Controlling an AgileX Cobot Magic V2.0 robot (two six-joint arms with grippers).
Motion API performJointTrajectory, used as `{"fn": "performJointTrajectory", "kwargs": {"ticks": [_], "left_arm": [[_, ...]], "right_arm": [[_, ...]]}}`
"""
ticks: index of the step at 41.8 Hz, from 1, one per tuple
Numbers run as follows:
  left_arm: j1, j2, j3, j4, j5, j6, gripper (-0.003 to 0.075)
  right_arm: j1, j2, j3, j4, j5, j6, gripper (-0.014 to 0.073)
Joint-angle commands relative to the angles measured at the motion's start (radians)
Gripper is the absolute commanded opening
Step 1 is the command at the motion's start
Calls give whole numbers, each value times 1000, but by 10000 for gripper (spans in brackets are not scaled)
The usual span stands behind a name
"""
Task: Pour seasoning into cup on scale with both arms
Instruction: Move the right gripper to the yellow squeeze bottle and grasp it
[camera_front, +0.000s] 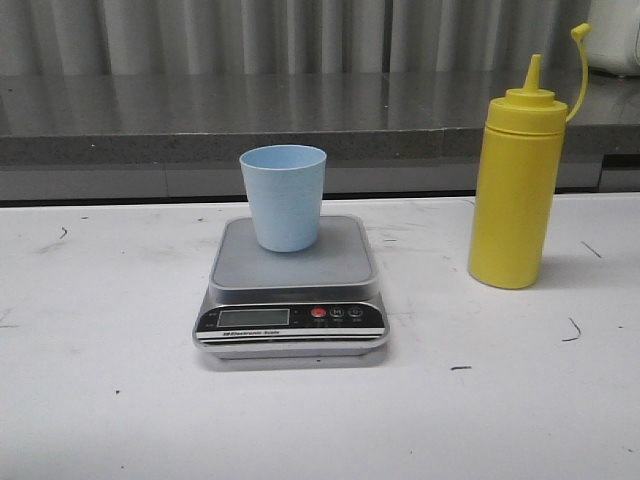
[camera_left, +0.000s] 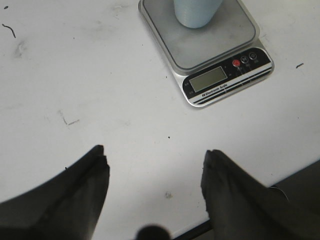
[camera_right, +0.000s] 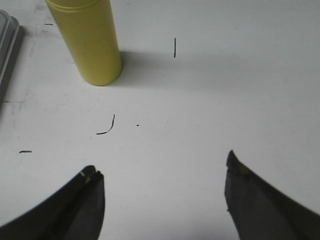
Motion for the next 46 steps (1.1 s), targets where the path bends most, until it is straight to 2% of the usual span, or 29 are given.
{"fn": "performJointTrajectory", "kwargs": {"ticks": [1,15,24,29,31,36,46], "left_arm": [[-6,-81,24,4,-61,-4,407],[-6,-172,79,20,-50,-4,407],[-6,-166,79,22,-41,-4,407],[-6,-162,79,22,-41,-4,407],[-6,-162,79,22,-41,-4,407],[-6,-162,79,22,-41,-4,407],[-6,-162,79,22,-41,-4,407]], "right_arm": [[-4,0,-26,-13,-58,-12,528],[-4,0,-26,-13,-59,-12,528],[-4,0,-26,-11,-105,-12,528],[1,4,-30,26,-195,-12,532],[13,13,-40,28,-217,-12,543],[67,54,-75,27,-234,-44,661],[130,145,-74,41,-298,-44,643]]}}
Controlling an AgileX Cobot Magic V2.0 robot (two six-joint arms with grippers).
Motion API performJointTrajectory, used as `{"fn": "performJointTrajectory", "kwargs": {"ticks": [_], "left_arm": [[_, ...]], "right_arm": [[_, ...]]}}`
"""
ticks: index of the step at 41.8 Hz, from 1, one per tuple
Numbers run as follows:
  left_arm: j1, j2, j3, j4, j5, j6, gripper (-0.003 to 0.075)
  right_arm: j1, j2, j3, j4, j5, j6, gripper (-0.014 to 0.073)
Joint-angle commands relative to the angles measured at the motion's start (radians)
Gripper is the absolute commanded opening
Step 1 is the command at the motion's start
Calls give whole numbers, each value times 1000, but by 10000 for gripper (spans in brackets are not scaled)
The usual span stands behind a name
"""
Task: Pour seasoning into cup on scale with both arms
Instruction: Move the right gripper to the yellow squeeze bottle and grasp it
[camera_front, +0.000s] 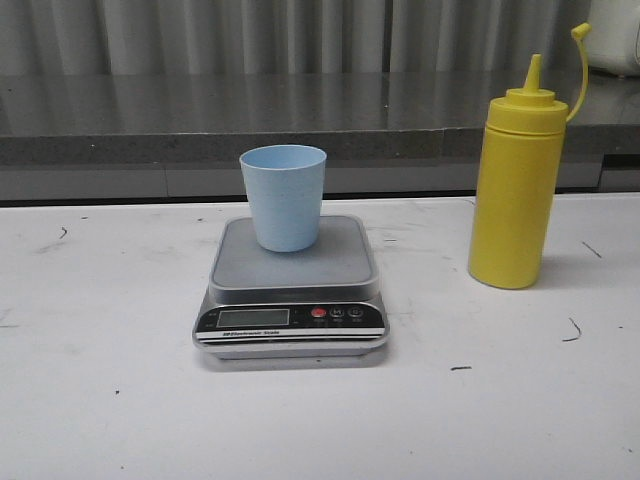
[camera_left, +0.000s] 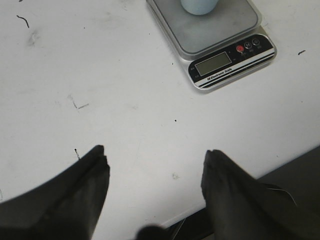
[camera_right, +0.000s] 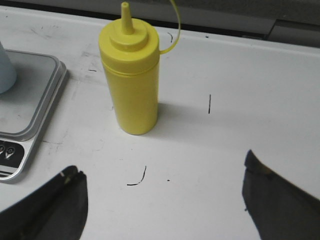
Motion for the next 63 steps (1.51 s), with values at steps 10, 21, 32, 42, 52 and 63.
{"fn": "performJointTrajectory", "kwargs": {"ticks": [10,21,32,42,52,63], "left_arm": [[-6,-1,-24,4,-52,-4,407],[-6,-1,-24,4,-54,-4,407],[-6,-1,-24,4,-54,-4,407],[-6,-1,-24,4,-54,-4,407],[-6,-1,-24,4,-54,-4,407],[-6,-1,-24,4,-54,-4,407]], "right_arm": [[67,57,160,27,-504,-6,643],[82,184,371,27,-1004,-5,643],[82,433,385,26,-1264,1,643],[82,622,385,17,-1520,46,643],[82,768,383,-12,-1725,108,643],[82,880,327,-14,-1775,108,643]]}}
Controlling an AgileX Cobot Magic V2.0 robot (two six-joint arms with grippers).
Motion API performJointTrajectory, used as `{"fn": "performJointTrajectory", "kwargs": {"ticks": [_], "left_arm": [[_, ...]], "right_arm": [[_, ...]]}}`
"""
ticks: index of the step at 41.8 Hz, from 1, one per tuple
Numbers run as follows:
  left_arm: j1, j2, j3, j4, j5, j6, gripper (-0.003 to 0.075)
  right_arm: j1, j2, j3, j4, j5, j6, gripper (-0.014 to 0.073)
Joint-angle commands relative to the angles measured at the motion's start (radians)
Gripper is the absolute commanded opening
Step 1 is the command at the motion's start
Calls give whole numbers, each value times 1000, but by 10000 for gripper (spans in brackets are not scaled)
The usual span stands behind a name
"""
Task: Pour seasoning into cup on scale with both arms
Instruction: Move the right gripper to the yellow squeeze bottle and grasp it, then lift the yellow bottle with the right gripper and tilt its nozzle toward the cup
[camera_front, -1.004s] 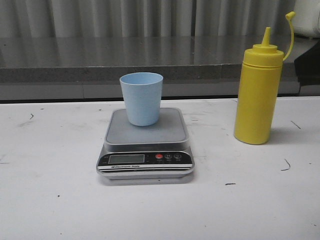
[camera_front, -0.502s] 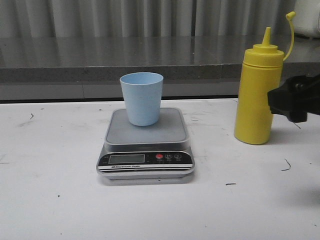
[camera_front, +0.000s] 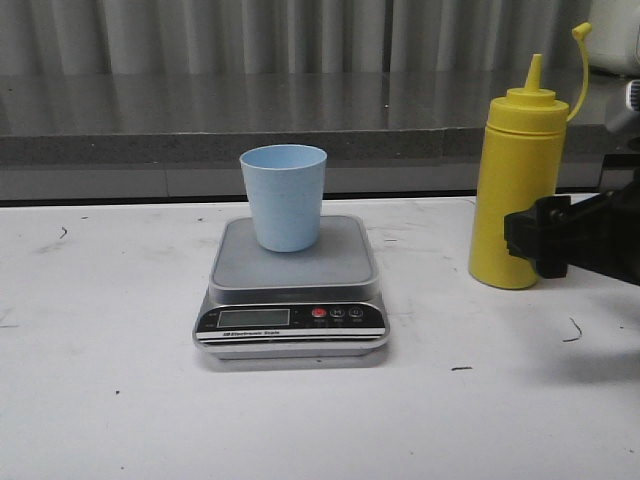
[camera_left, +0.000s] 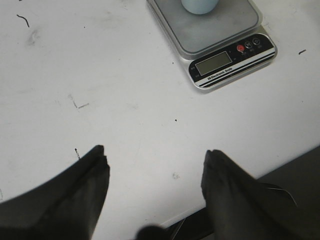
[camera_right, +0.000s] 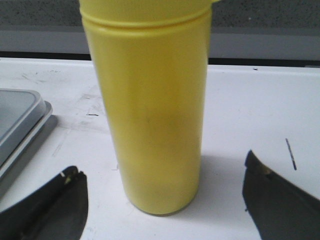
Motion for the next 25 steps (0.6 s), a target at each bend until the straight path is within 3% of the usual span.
{"fn": "performJointTrajectory", "kwargs": {"ticks": [1,25], "left_arm": [[-6,-1,-24,4,-56,-4,407],[-6,-1,-24,4,-56,-4,407]], "right_arm": [[3,-6,-38,-15,-152,5,643],[1,146,-270,-14,-121,4,643]]}}
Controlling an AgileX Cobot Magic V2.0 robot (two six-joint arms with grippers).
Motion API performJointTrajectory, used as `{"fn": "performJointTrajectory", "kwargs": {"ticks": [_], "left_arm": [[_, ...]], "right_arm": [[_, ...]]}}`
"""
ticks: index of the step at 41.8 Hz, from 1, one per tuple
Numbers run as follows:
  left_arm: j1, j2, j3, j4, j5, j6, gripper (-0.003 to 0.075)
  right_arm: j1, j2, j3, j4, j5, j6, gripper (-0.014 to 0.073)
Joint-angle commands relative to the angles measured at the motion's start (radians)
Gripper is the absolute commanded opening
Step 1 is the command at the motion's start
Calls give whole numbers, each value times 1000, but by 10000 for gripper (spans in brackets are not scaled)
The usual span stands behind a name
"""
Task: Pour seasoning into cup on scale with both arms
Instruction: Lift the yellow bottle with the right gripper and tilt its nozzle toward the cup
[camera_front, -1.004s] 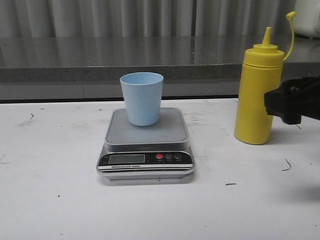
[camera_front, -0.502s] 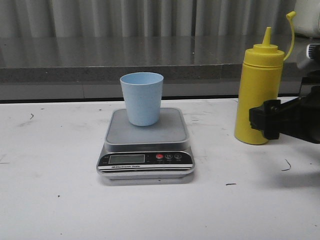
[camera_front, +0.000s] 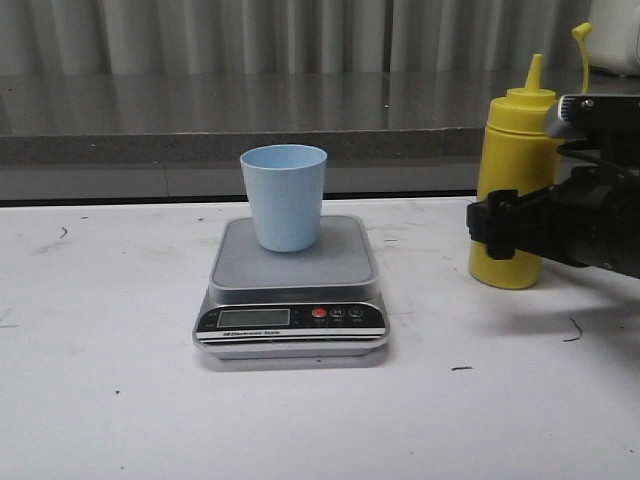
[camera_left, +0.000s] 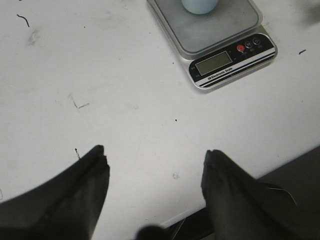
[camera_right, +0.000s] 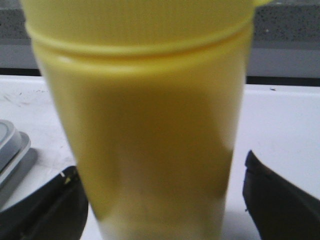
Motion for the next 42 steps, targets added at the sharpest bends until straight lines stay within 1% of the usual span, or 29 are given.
{"fn": "performJointTrajectory", "kwargs": {"ticks": [1,9,16,19,23,26,33,37,40,42], "left_arm": [[-6,-1,-24,4,-56,-4,407],[-6,-1,-24,4,-56,-4,407],[-6,-1,-24,4,-56,-4,407],[-6,-1,-24,4,-56,-4,407],[-6,-1,-24,4,-56,-4,407],[-6,-1,-24,4,-56,-4,407],[-6,-1,-24,4,-56,-4,407],[-6,-1,-24,4,-56,-4,407],[-6,-1,-24,4,-56,-4,407],[-6,-1,-24,4,-56,-4,407]], "right_arm": [[1,-28,-58,-12,-108,2,643],[-1,-12,-112,-11,-44,2,643],[-1,-12,-111,-11,-44,2,636],[-1,-12,-111,-11,-40,2,580],[-1,-12,-111,-11,-34,2,447],[-1,-12,-111,-11,-34,2,384],[-1,-23,-110,-17,-27,1,377],[-1,-58,-110,-52,-13,-27,377],[-1,-103,-110,-101,40,-49,377],[-1,-136,-110,-134,102,-68,377]]}}
